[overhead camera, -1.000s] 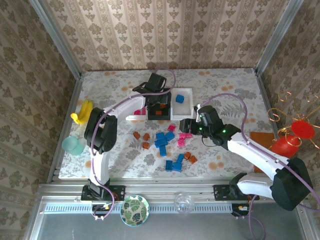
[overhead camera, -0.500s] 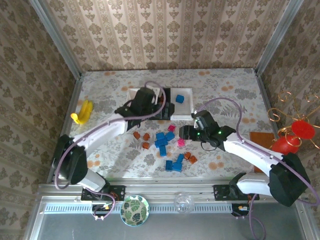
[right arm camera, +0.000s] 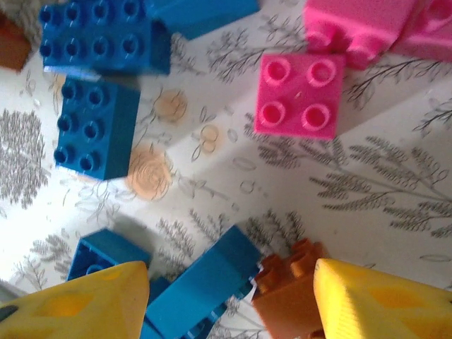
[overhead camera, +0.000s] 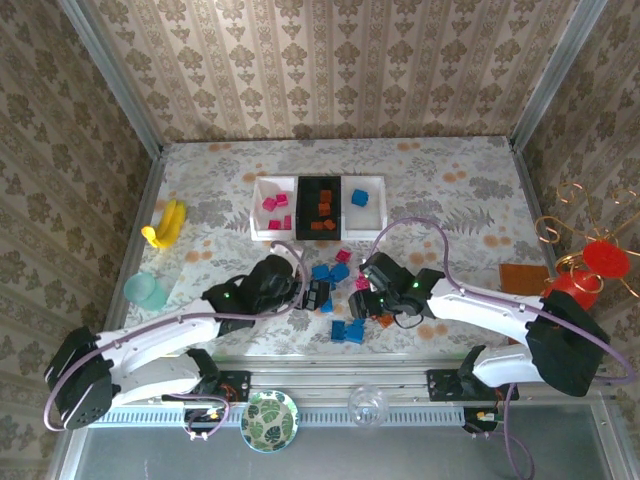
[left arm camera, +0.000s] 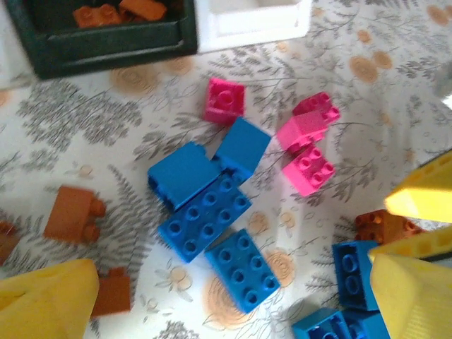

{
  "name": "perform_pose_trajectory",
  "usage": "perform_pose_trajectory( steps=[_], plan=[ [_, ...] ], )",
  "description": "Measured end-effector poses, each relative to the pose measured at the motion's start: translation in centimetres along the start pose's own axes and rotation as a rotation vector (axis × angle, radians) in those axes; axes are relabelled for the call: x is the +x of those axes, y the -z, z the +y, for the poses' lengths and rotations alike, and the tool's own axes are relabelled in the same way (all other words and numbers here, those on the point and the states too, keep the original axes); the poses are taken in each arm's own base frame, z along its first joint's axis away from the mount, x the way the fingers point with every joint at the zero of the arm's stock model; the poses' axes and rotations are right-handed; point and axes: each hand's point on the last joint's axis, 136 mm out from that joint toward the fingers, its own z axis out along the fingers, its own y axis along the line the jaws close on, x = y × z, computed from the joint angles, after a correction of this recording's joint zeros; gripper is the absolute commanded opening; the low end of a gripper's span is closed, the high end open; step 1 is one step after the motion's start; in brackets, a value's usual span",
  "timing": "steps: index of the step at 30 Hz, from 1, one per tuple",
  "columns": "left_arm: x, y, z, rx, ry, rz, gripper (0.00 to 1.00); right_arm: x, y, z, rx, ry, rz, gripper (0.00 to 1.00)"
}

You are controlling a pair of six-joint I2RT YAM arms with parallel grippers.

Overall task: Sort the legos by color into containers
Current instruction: Pick up the lego from the center of the table.

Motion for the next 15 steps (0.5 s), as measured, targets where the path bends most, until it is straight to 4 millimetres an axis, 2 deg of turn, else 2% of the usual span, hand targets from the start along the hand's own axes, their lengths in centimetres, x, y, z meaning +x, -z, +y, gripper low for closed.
perform_pose_trajectory(
  steps=[5,10,15],
  plan=[
    [2.1,0.4,1.7,-0.047,0.03,0.018,1.0,0.0,0.5,0.2,0.018,0.03,-0.02,0.62],
    [2.4,0.6,2.3,-0.07,0.05,0.012,1.0,-1.8,0.7,-0.5,0.09,0.023,-0.071,0.65],
    [2.6,0.6,2.5,-0.078,0.057,0.017,1.0,-3.9,-1.2,-1.7,0.168,-0.016,-0.057,0.68]
  ],
)
